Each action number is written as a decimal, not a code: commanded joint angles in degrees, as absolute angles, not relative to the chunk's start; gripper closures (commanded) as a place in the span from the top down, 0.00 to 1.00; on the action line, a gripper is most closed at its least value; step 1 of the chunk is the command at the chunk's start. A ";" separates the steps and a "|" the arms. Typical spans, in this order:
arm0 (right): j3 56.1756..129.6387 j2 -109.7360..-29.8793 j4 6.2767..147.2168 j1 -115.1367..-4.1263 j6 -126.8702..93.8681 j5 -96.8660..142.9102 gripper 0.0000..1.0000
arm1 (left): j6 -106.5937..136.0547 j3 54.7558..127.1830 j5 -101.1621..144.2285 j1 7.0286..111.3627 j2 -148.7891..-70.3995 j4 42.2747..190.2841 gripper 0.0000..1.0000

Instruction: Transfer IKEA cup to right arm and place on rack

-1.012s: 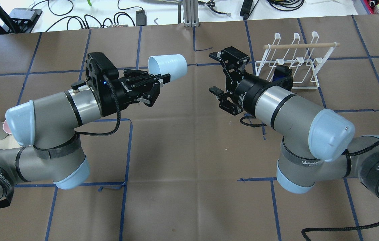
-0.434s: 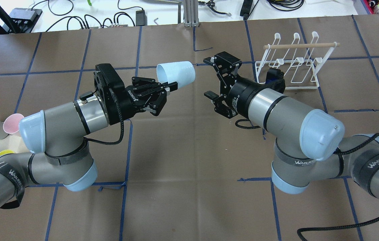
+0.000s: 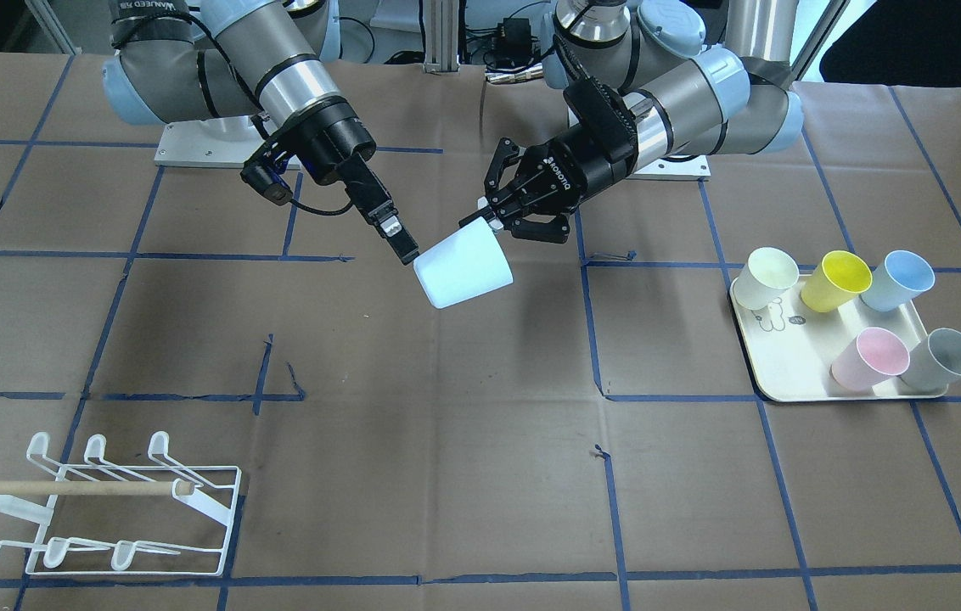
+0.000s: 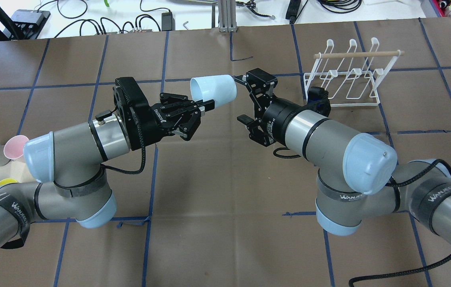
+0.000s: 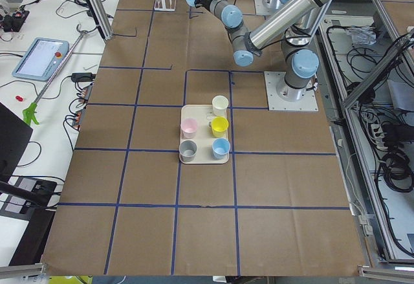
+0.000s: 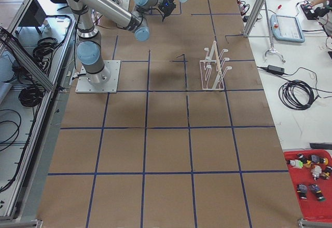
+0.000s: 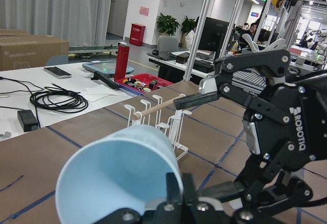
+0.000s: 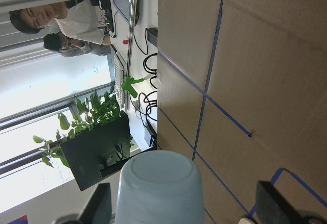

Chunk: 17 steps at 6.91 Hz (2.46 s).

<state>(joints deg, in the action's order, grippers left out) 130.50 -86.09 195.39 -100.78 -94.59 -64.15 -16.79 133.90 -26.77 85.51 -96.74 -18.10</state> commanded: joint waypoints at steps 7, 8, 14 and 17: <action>124.01 -81.74 191.34 -104.85 -95.10 -67.94 0.99 | -16.79 133.86 -26.72 85.61 -96.86 -18.11 0.03; 124.01 -81.74 191.34 -105.20 -95.10 -67.94 0.99 | -16.79 133.86 -26.72 85.61 -96.86 -18.11 0.03; 123.66 -81.74 191.34 -105.29 -94.92 -68.03 0.57 | -16.79 133.77 -26.81 85.61 -96.86 -18.11 0.12; 123.57 -81.74 191.34 -105.29 -94.92 -67.76 0.50 | -11.36 133.51 -27.51 85.61 -96.07 -18.54 0.71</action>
